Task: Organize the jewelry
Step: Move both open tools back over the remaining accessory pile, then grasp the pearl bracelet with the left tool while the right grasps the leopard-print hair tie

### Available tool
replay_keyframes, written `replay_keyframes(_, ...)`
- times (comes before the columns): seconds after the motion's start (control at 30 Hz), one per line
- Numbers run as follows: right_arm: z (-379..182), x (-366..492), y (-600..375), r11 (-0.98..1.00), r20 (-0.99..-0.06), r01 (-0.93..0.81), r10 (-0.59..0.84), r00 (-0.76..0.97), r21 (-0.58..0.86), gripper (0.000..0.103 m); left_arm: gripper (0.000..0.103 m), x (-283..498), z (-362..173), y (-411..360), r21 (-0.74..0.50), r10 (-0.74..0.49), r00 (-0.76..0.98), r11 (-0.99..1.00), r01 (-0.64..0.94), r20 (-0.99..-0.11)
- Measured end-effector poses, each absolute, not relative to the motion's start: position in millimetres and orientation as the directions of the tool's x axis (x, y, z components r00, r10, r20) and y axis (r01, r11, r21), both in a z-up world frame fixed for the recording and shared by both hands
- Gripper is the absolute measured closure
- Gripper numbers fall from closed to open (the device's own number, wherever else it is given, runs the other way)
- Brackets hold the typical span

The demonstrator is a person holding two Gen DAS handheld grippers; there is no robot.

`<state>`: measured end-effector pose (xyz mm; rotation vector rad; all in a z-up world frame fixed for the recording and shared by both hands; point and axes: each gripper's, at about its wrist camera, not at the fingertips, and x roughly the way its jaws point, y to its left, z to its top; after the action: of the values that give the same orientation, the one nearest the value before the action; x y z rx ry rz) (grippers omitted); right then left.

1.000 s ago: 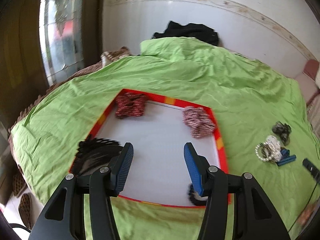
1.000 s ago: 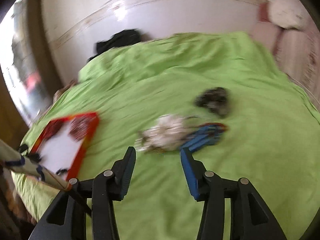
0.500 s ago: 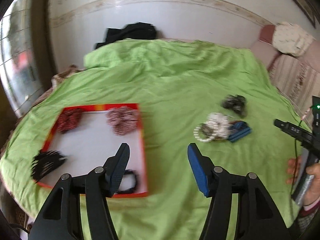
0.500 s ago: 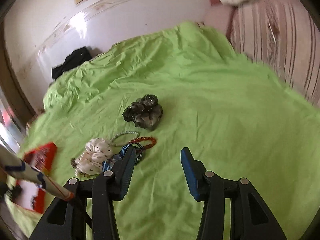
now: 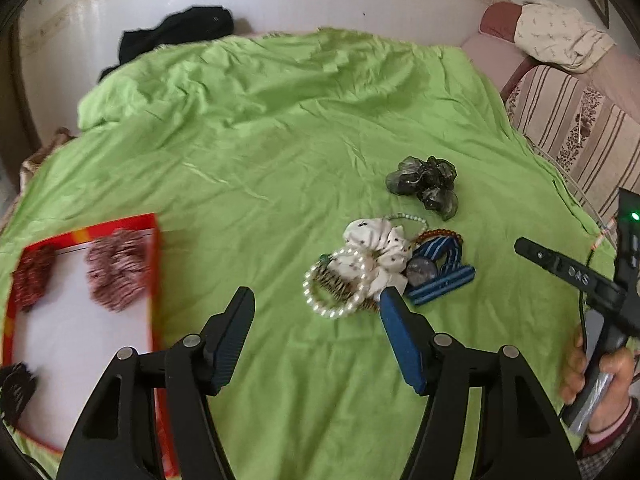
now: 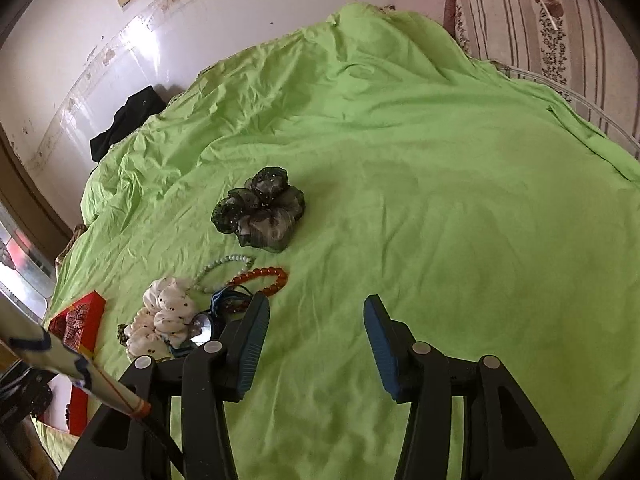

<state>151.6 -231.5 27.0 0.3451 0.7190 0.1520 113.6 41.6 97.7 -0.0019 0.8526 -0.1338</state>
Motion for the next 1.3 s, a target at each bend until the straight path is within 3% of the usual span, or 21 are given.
replay_keyframes(0.03,27,152,-231,0.93,-0.619,-0.026,0.264,0.74,0.366,0.048,0.04,119,93,39,-0.061,-0.131,0.638,0.99,0.13,-0.759)
replay_keyframes(0.1,25,153,-229,0.926,-0.621,-0.039,0.282,0.731,0.375,0.045,0.053,124,85,32,-0.07,-0.165,0.627,0.982,0.173,-0.761)
replay_keyframes(0.2,25,153,-228,0.928,-0.624,-0.051,0.288,0.727,0.369,0.044,0.054,118,72,20,-0.043,-0.2,0.626,0.966,0.256,-0.754)
replay_keyframes(0.4,25,151,-244,0.909,-0.607,-0.007,0.284,0.742,0.417,0.044,0.055,109,41,7,0.134,-0.13,0.638,0.928,0.348,-0.759)
replay_keyframes(0.43,25,152,-246,0.905,-0.608,0.003,0.284,0.742,0.425,0.044,0.056,109,38,6,0.163,-0.112,0.644,0.922,0.352,-0.757)
replay_keyframes(0.5,22,155,-251,0.897,-0.612,0.023,0.283,0.738,0.442,0.044,0.07,113,33,2,0.21,-0.084,0.646,0.907,0.365,-0.758)
replay_keyframes(0.67,18,158,-247,0.904,-0.629,0.028,0.274,0.727,0.427,0.044,0.074,131,27,-3,0.227,-0.079,0.645,0.898,0.378,-0.76)
replay_keyframes(0.7,18,158,-246,0.909,-0.632,0.026,0.268,0.727,0.416,0.044,0.09,134,24,-3,0.222,-0.081,0.636,0.897,0.382,-0.767)
replay_keyframes(0.73,19,158,-243,0.917,-0.635,0.023,0.258,0.728,0.399,0.044,0.093,136,22,-3,0.214,-0.08,0.62,0.897,0.385,-0.78)
replay_keyframes(0.83,21,156,-236,0.936,-0.633,0.007,0.233,0.738,0.353,0.044,0.094,130,33,11,0.163,-0.093,0.633,0.928,0.335,-0.769)
replay_keyframes(1.0,25,150,-227,0.951,-0.624,-0.017,0.216,0.751,0.308,0.044,0.094,98,79,66,-0.083,-0.232,0.651,0.964,0.252,-0.723)
replay_keyframes(1.13,24,149,-222,0.949,-0.627,-0.032,0.233,0.743,0.314,0.044,0.094,74,87,88,-0.11,-0.231,0.657,0.969,0.221,-0.718)
replay_keyframes(1.3,22,141,-208,0.947,-0.626,-0.077,0.266,0.733,0.313,0.044,0.094,72,55,100,-0.144,-0.226,0.611,0.973,0.181,-0.759)
